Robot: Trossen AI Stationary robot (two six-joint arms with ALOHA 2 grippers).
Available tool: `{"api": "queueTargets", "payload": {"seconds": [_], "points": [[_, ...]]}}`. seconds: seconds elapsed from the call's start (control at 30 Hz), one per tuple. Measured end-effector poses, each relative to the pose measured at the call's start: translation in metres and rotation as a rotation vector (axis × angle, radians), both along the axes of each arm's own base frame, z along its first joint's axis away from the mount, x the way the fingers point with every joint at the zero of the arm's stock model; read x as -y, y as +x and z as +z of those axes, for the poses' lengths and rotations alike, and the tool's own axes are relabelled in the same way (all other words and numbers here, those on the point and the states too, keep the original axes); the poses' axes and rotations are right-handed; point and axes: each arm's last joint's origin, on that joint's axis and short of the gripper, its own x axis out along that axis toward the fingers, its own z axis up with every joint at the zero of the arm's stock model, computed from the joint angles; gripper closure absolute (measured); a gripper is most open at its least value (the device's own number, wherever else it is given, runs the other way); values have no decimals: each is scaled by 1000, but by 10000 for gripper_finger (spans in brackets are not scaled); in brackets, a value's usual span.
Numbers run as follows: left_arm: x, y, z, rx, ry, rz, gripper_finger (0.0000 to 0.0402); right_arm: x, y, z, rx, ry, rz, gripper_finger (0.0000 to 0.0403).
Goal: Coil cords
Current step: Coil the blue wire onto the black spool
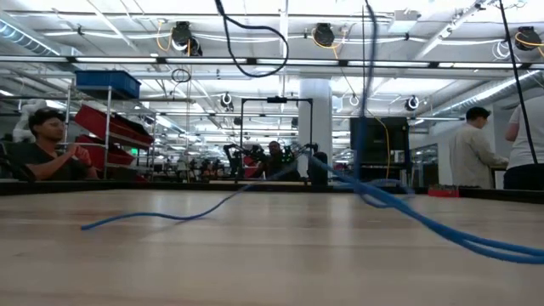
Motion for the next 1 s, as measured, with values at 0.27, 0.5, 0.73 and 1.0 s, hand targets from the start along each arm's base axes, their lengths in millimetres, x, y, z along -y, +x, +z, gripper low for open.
{"api": "queueTargets", "payload": {"seconds": [0.27,0.5,0.73,1.0], "points": [[10,-10,0,7,49,7,401,1,0,0,5,4,-27,402],[13,-21,7,38,55,41,401,1,-1,0,6,6,-31,402],[19,-30,7,51,102,80,401,1,0,0,6,5,-26,402],[4,-16,7,50,106,147,394,-2,1,1,8,24,97,402]]}}
